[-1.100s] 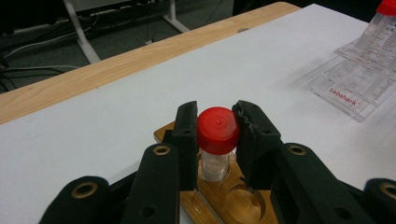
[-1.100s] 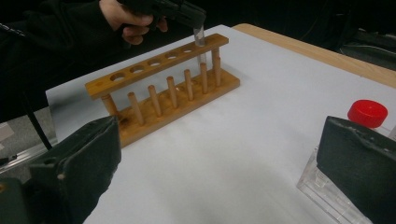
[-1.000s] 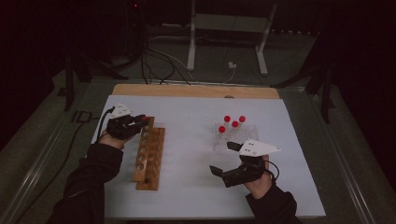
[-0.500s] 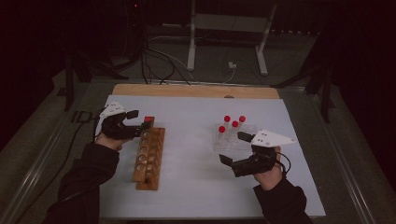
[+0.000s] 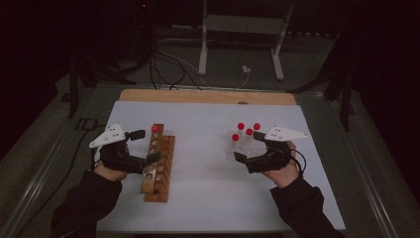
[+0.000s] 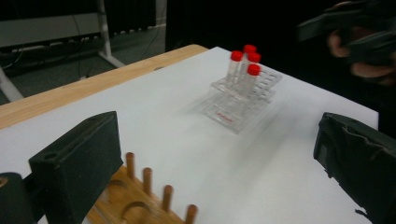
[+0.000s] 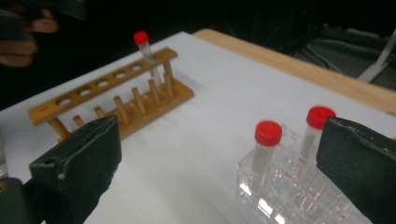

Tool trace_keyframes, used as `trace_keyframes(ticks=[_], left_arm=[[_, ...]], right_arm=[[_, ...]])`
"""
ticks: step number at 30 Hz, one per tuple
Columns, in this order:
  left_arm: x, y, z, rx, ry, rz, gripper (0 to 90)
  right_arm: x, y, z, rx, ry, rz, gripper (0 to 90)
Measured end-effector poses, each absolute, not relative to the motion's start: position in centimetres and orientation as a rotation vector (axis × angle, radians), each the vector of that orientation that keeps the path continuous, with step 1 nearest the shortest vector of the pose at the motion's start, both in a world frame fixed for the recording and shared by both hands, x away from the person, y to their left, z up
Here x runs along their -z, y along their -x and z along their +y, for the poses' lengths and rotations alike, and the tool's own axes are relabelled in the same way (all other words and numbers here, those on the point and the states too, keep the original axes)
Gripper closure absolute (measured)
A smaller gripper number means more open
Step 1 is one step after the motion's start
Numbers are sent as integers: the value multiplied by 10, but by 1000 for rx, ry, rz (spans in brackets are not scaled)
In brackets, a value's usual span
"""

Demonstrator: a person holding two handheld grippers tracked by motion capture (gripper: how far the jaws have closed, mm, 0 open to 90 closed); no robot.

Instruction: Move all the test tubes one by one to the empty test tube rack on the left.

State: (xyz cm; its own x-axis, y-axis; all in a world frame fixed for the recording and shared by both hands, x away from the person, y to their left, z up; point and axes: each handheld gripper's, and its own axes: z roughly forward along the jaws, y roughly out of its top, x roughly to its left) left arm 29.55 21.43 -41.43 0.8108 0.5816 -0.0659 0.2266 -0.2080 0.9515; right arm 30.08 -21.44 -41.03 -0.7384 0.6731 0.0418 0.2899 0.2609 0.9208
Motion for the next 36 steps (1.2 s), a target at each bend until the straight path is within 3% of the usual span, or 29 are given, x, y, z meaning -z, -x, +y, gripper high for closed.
trace_keyframes(ticks=[7,13,16,19,20,36], left_arm=[[423,-276,208,-365,-1818,595,17],[426,-270,206,-358,-1831,583,17],[429,-271,206,-347,-1837,586,17],[431,-272,207,-337,-1833,593,17],[432,-272,207,-341,-1834,595,17],[434,-273,206,-330,-1851,589,18]], right_arm=[[432,-316,-214,-1428,-950,2191,66],[450,-324,-212,-1377,-1009,2212,189],[461,-330,-210,-1340,-1055,2207,327],[465,-334,-209,-1321,-1073,2198,375],[468,-337,-208,-1305,-1089,2188,459],[478,-353,-195,-1266,-1095,2175,682]])
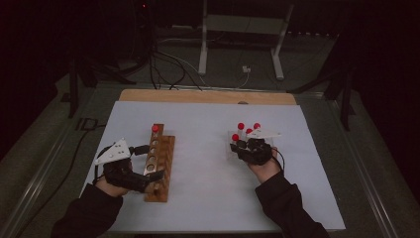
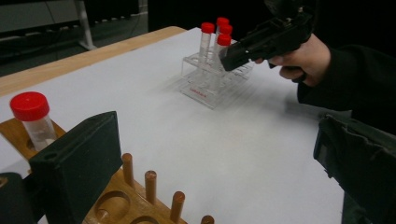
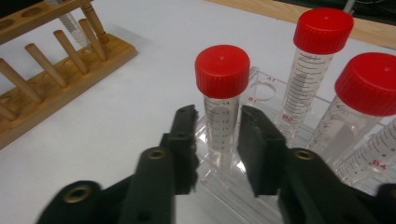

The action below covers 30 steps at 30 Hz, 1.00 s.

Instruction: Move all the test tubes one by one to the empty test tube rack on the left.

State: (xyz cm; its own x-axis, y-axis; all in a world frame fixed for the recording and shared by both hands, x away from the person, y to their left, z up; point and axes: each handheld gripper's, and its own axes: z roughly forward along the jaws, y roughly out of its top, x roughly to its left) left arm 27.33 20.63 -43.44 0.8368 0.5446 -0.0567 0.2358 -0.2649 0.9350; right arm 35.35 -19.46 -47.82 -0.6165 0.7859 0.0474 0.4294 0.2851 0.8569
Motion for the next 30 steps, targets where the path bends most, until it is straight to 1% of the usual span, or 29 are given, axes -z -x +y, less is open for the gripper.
trace_keyframes(ticks=[5,10,17,30], left_arm=[[434,-274,207,-326,-1850,592,18],[434,-274,207,-316,-1848,588,18],[433,-273,207,-320,-1846,589,18],[427,-273,200,-290,-1854,566,17]], right_arm=[[480,-356,-191,-1243,-1102,2177,726],[480,-355,-190,-1215,-1096,2163,747],[473,-350,-190,-1225,-1068,2142,751],[444,-336,-199,-1262,-1026,2103,751]])
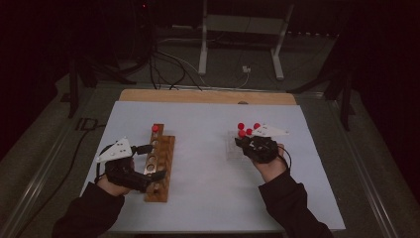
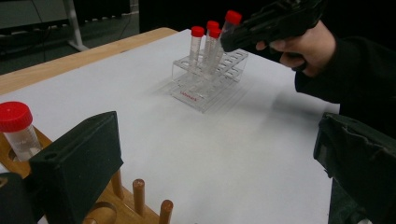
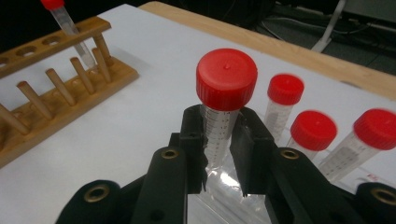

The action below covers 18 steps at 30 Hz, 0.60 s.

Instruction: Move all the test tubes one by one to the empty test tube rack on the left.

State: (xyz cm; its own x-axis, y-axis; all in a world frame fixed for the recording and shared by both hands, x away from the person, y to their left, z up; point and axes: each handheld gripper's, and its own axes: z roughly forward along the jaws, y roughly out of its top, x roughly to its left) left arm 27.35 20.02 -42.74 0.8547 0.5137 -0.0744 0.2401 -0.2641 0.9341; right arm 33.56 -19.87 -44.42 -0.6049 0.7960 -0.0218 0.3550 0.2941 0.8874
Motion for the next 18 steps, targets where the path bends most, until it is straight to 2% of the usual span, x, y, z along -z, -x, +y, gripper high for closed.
trace_keyframes(ticks=[12,18], left_arm=[[416,-273,192,-276,-1857,534,18],[411,-274,182,-272,-1873,510,18]], right_arm=[[416,-312,-195,-1306,-925,2142,752],[418,-304,-189,-1318,-898,2186,751]])
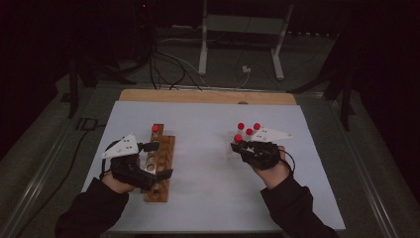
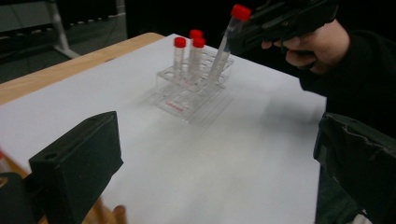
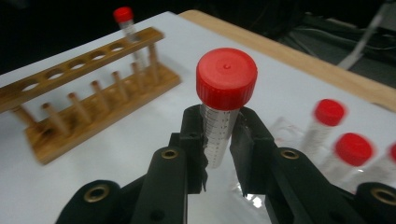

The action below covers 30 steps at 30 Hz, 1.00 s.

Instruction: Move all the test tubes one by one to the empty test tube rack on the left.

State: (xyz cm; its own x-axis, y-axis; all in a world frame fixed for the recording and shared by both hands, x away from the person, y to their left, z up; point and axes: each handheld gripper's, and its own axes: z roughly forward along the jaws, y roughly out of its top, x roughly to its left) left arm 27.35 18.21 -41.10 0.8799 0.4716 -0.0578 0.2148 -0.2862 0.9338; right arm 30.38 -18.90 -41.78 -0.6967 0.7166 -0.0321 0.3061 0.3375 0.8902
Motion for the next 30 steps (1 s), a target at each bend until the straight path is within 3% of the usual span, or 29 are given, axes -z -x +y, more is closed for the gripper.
trace_keyframes(ticks=[23,28,29,30], left_arm=[[404,-272,130,-230,-1942,399,22],[402,-270,122,-231,-1951,372,77],[402,-270,121,-228,-1952,364,142],[402,-269,120,-231,-1948,361,142]], right_arm=[[437,-270,-138,-1380,-715,2406,751],[438,-265,-129,-1383,-673,2437,752],[438,-263,-126,-1382,-660,2443,752],[438,-263,-126,-1382,-660,2443,752]])
